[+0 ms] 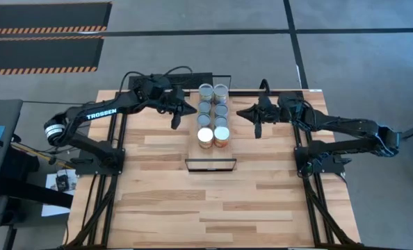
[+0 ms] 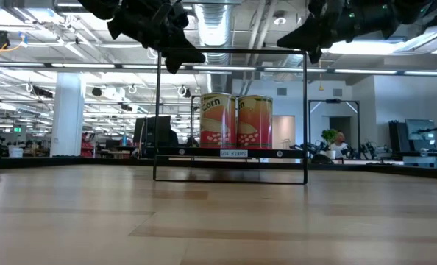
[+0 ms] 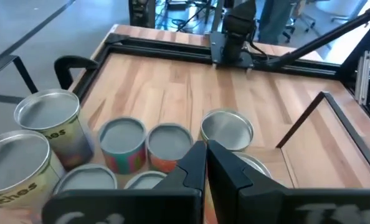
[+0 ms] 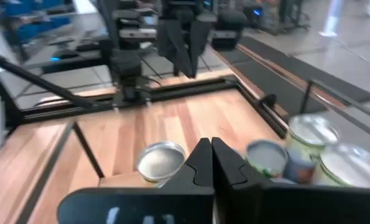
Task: Pick and place cans onto a shelf
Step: Return to Home Position
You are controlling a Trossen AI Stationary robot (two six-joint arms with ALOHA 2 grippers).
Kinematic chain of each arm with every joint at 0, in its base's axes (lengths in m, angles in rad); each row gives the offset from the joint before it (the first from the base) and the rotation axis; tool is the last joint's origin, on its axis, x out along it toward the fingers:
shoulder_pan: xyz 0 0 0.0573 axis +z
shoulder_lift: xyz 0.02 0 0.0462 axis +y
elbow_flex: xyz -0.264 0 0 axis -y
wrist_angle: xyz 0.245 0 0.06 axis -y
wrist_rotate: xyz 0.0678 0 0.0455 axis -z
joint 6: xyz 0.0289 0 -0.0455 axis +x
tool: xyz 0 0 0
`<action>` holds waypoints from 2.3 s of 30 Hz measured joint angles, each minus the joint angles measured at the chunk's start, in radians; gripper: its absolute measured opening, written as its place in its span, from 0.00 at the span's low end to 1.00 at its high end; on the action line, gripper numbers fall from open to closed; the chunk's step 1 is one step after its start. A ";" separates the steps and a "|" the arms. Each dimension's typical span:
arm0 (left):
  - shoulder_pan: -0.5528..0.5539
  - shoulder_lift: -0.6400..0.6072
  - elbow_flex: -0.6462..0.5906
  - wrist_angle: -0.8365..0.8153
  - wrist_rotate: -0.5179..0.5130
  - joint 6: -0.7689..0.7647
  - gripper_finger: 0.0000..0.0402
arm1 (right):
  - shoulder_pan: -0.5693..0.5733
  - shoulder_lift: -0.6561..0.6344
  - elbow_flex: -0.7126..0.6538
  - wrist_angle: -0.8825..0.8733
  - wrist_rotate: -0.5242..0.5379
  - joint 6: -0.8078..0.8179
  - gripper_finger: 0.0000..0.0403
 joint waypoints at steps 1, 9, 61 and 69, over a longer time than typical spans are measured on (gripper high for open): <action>0.000 0.000 0.000 0.000 0.002 0.003 0.00 | -0.010 0.000 0.000 0.011 -0.025 -0.002 0.01; 0.001 0.000 -0.095 0.254 0.012 -0.063 0.00 | -0.061 0.043 -0.030 0.118 -0.104 -0.073 0.00; 0.081 -1.225 -0.943 0.211 -0.220 -0.388 0.00 | -0.108 -0.496 -0.672 0.559 0.116 0.149 0.01; 0.077 -1.355 -0.943 0.027 -0.283 -0.365 0.00 | -0.107 -0.533 -0.672 0.485 0.113 0.182 0.02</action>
